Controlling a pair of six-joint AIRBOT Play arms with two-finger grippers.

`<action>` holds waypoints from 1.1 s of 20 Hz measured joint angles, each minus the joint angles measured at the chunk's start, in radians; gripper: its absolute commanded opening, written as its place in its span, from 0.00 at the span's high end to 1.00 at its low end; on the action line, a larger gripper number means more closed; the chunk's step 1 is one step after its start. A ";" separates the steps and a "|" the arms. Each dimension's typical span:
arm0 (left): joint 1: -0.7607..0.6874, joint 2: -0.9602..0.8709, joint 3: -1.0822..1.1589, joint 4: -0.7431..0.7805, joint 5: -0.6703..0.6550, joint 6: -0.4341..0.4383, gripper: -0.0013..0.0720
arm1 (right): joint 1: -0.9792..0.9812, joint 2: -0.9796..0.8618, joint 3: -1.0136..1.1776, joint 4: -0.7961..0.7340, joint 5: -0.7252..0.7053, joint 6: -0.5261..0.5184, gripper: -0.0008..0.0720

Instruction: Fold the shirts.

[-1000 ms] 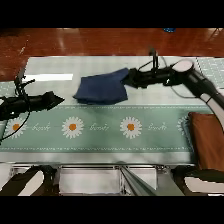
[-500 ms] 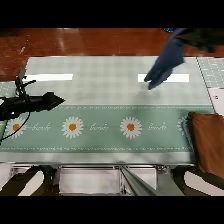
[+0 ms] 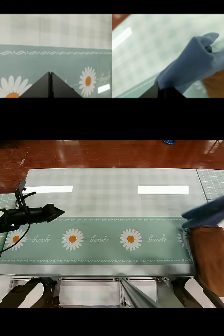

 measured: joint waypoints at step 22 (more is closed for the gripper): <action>-0.014 -0.037 0.211 -0.060 0.053 0.005 0.96 | -0.199 0.158 -0.412 -0.322 -0.046 -0.068 0.95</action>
